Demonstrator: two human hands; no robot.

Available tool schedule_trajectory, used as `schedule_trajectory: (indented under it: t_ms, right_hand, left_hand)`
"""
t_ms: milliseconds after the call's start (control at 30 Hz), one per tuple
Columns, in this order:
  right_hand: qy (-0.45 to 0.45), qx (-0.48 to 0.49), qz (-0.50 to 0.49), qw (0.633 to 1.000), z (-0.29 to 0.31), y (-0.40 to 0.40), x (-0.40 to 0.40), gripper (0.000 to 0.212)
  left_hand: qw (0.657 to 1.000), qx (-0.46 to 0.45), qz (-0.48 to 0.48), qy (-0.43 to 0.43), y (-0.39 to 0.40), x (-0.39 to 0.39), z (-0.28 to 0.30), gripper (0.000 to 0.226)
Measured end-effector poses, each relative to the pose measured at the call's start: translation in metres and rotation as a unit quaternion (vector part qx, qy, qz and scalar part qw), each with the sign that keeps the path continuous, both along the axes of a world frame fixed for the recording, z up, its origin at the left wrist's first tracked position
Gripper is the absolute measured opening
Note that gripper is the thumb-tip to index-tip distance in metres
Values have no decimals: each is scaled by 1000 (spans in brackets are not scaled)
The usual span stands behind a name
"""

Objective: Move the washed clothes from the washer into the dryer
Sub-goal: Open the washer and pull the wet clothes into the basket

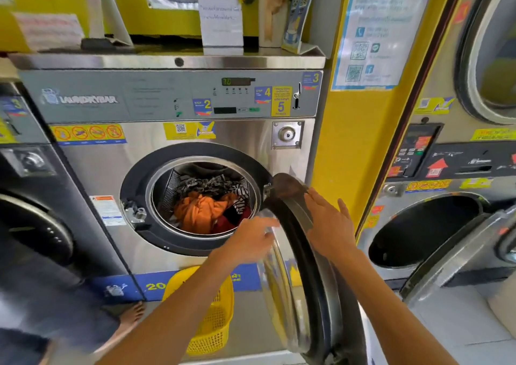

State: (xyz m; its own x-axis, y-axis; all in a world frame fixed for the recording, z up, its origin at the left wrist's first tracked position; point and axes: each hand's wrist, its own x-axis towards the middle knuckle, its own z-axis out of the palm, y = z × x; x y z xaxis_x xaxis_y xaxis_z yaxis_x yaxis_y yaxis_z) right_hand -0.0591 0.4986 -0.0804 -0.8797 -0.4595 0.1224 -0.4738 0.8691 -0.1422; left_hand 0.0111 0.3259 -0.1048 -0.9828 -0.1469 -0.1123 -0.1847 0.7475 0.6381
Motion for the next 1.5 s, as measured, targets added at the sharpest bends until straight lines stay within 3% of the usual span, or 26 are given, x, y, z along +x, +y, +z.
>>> schedule_trajectory:
  t_ms: [100, 233, 367, 500, 733, 900, 1233, 1500]
  right_hand:
    - [-20, -3, -8, 1000, 4, -4, 0, 68]
    - [-25, -32, -18, 999, 13, -24, -3, 45]
    - [13, -80, 31, 996, 8, -56, -1, 45]
    - [-35, -90, 102, 990, -13, -109, -10, 47]
    - [-227, -70, 117, 964, -94, -214, -44, 48]
    - [-288, 0, 103, 952, -156, -282, -68, 59]
    - [-300, 41, 134, 944, -234, -377, -118, 76]
    - [-287, 83, 202, 933, -329, -456, -175, 74]
  left_hand:
    - [998, -21, 51, 5, -30, 18, 3, 40]
    - [994, -32, 101, 7, -64, 36, 10, 42]
    - [993, -25, 118, 13, -88, 33, 11, 46]
    - [991, -12, 135, -7, -119, 24, -5, 43]
    - [981, 25, 188, -39, -201, 10, -51, 47]
    - [972, 43, 218, -78, -270, -2, -92, 41]
    - [959, 122, 204, -152, -350, -40, -160, 42]
    - [968, 72, 190, -145, -405, -101, -262, 45]
